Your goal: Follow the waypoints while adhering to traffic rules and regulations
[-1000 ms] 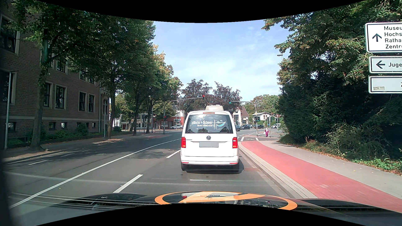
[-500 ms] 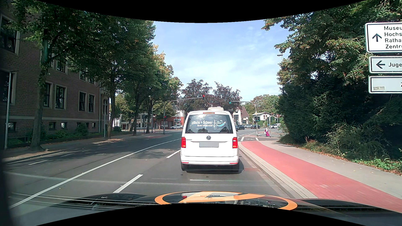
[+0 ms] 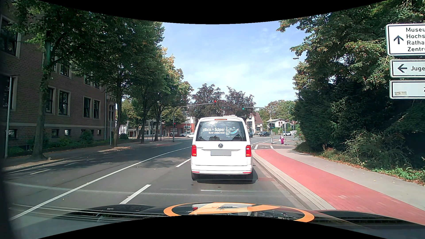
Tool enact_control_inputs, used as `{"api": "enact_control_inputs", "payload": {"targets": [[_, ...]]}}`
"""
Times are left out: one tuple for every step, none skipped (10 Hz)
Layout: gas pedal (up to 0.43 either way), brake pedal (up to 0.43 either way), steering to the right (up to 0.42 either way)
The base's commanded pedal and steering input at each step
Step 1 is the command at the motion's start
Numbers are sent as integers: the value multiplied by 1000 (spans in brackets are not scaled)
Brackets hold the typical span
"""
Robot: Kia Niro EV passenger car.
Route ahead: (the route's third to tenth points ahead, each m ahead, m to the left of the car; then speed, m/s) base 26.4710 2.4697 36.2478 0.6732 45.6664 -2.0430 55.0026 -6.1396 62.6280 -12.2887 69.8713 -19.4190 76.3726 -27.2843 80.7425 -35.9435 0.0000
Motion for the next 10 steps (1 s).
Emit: {"api": "enact_control_inputs", "payload": {"targets": [[0, 177, 1], [0, 177, 1], [0, 177, 1], [0, 177, 1], [0, 177, 1], [0, 177, 1], [0, 177, 1], [0, 177, 1], [0, 177, 1], [0, 177, 1]]}}
